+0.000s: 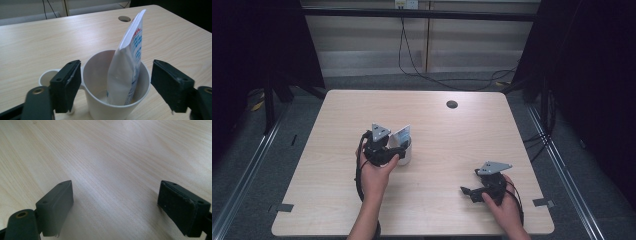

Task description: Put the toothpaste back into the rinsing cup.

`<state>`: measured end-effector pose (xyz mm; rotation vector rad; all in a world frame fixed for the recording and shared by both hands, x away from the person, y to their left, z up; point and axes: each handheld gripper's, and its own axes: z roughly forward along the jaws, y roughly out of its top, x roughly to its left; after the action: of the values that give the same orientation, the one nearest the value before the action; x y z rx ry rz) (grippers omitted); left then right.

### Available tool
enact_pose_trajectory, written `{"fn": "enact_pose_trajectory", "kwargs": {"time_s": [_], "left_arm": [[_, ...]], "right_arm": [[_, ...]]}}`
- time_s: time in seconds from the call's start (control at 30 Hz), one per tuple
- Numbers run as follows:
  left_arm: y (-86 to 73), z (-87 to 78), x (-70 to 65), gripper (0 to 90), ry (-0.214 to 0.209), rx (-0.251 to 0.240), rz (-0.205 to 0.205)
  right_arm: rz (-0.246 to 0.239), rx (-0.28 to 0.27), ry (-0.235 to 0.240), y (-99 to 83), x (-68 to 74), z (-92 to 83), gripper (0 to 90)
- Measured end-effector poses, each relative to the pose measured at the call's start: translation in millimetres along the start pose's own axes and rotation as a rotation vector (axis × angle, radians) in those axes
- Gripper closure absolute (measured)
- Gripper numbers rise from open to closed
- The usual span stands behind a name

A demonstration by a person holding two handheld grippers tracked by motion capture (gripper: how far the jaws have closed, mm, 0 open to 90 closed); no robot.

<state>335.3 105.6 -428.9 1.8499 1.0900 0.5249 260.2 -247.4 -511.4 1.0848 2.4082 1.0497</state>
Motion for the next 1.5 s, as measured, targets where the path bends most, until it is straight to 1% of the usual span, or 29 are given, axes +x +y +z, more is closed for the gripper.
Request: {"fn": "enact_pose_trajectory", "kwargs": {"time_s": [0.1,0.17,0.3,0.47,0.5,0.53,0.57,0.7,0.83,0.87,0.9,0.97,1.0,1.03,1.13,1.17,1.3,1.43,1.5], "left_arm": [[-0.9,-0.7,1.4,21.7,-0.011,0.006,-0.008],[-1.9,-1.7,2.4,19.9,-0.008,0.006,-0.005],[-4.1,-5.5,6.6,18.3,-0.015,0.014,-0.01],[-7.1,-13.4,15.6,16.0,-0.03,0.018,-0.024],[-7.3,-15.0,17.1,15.5,-0.036,0.02,-0.02],[-7.4,-16.5,17.8,15.5,-0.04,0.017,-0.021],[-7.5,-17.9,17.9,15.5,-0.041,0.007,-0.032],[-7.4,-22.6,20.4,15.4,-0.056,0.008,-0.026],[-9.2,-25.3,24.0,15.2,-0.067,0.01,-0.041],[-9.9,-25.9,24.6,15.1,-0.067,0.009,-0.051],[-10.5,-26.6,25.9,15.0,-0.072,0.014,-0.049],[-12.5,-28.0,27.0,15.0,-0.078,0.016,-0.032],[-12.5,-28.0,27.0,15.0,-0.078,0.016,-0.032],[-14.1,-29.2,28.4,14.9,-0.096,0.019,-0.024],[-16.0,-31.5,29.9,14.8,-0.1,0.021,-0.017],[-16.5,-32.2,30.3,14.7,-0.109,0.017,-0.024],[-18.0,-34.2,31.9,14.8,-0.126,0.027,-0.019],[-20.1,-35.6,33.4,14.8,-0.13,0.039,-0.011],[-21.7,-36.4,34.3,14.8,-0.129,0.04,-0.016]], "right_arm": [[0.0,0.0,0.0,0.0,0.0,0.0,12.9],[0.0,0.0,0.0,0.0,0.0,0.0,12.9],[0.0,0.001,0.001,0.2,-0.1,0.1,12.9],[0.0,0.001,0.001,0.4,-0.1,0.4,12.9],[0.0,0.001,0.001,0.4,-0.1,0.4,12.9],[0.0,0.001,0.0,0.4,-0.1,0.4,12.9],[0.0,0.001,0.001,0.4,-0.1,0.4,12.9],[0.0,0.001,0.001,0.5,-0.1,0.4,12.9],[0.0,0.001,0.001,0.5,-0.1,0.4,12.9],[0.0,0.001,0.001,0.5,-0.1,0.4,12.9],[0.0,0.001,0.001,0.5,-0.1,0.4,12.9],[0.0,0.001,0.001,0.5,-0.1,0.4,12.9],[0.0,0.001,0.001,0.5,-0.1,0.4,12.9],[0.0,0.001,0.001,0.5,-0.1,0.4,12.9],[0.0,0.001,0.001,0.5,-0.1,0.4,12.9],[0.0,0.001,0.001,0.5,-0.1,0.4,12.9],[0.0,0.001,0.001,0.5,-0.1,0.4,12.9],[0.0,0.001,0.001,0.5,-0.1,0.4,12.9],[0.0,0.001,0.001,0.5,-0.1,0.4,12.9]]}}
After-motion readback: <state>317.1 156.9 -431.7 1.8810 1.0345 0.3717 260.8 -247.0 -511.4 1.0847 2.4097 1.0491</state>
